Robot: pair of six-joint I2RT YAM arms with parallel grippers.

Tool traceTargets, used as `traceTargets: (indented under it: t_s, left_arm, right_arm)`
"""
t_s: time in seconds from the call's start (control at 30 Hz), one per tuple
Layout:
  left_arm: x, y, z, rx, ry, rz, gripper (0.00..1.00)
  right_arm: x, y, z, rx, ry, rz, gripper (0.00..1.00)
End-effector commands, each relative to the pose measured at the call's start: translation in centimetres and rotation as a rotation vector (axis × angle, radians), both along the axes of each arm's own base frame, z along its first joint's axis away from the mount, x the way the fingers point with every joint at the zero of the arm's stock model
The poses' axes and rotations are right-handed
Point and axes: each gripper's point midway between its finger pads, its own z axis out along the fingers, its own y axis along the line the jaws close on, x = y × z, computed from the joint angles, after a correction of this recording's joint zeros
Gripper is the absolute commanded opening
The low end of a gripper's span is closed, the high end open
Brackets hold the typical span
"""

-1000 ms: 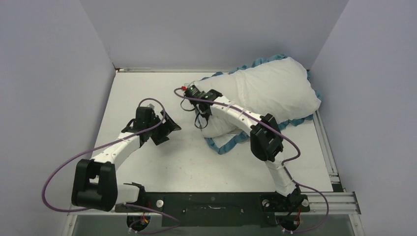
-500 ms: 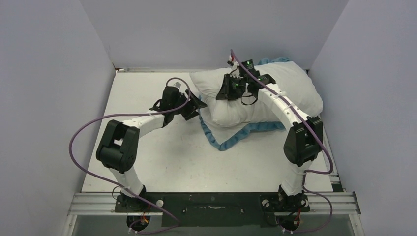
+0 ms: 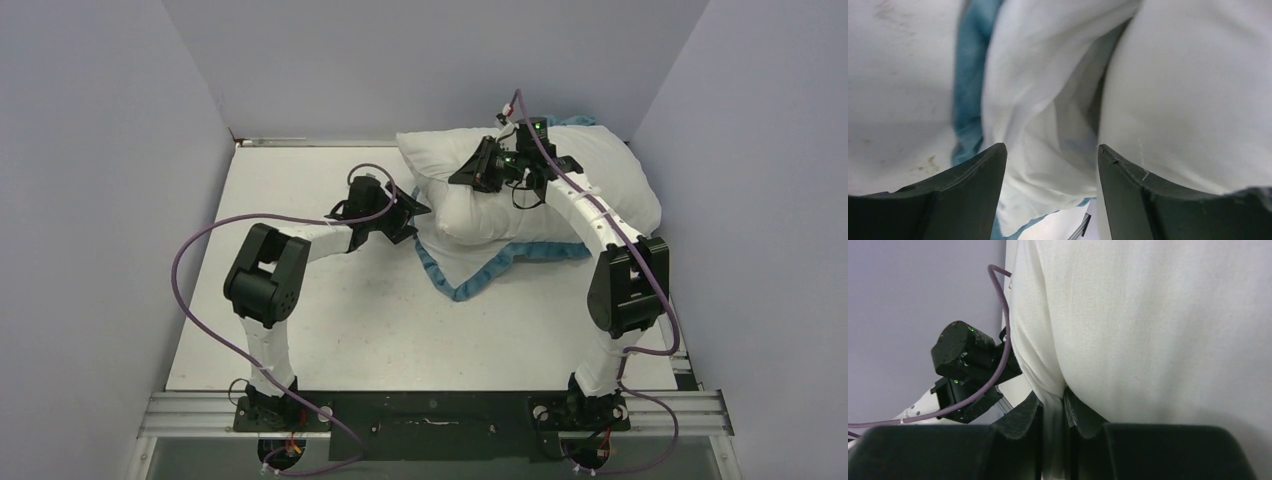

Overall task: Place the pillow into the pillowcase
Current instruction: Stuff the pillow into the pillowcase.

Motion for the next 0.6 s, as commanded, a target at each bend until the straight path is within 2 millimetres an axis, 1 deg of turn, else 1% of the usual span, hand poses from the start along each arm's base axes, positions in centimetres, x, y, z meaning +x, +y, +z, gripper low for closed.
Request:
traceTargets:
  t_s: [0.0, 0.07, 0.17, 0.23, 0.27, 0.33, 0.4, 0.43, 0.5, 0.57]
  left_arm:
    - [0.5, -0.1, 1.5, -0.051, -0.054, 0.038, 0.63]
    - [0.5, -0.9, 1.6, -0.048, -0.067, -0.005, 0.57]
    - [0.7, -1.9, 1.7, -0.028, -0.088, -0.045, 0.43]
    - [1.0, -2.4, 1.9, -0.021, -0.1, -0.065, 0.4]
    - [1.1, -2.6, 2.1, -0.019, -0.111, -0.074, 0.4]
    - [1.1, -2.8, 1.8, -0.005, -0.106, -0.078, 0.41]
    - [1.0, -3.1, 1.1, 0.006, -0.095, -0.09, 0.42]
    - [0.8, -3.3, 0.4, 0.019, -0.081, -0.098, 0.43]
    - [0.5, -3.6, -0.9, 0.044, -0.056, -0.12, 0.5]
    - [0.1, -3.8, -2.4, 0.082, -0.035, -0.154, 0.6]
  right_arm:
    - [0.1, -0.2, 5.6, 0.114, -0.103, -0.004, 0.05]
    - [0.1, -0.4, 5.5, 0.111, -0.101, -0.006, 0.05]
    - [0.1, -0.3, 5.5, 0.112, -0.102, -0.004, 0.05]
    - [0.1, -0.3, 5.6, 0.113, -0.104, -0.001, 0.05]
    - [0.1, -0.3, 5.6, 0.111, -0.104, -0.002, 0.05]
    - [0.1, -0.4, 5.6, 0.106, -0.105, -0.004, 0.05]
    - [0.1, -0.4, 5.5, 0.106, -0.103, -0.004, 0.05]
    - [0.1, -0.4, 5.4, 0.105, -0.102, -0.005, 0.05]
    - [0.1, -0.4, 5.4, 0.104, -0.101, -0.007, 0.05]
    - [0.1, -0.4, 5.3, 0.103, -0.101, -0.005, 0.05]
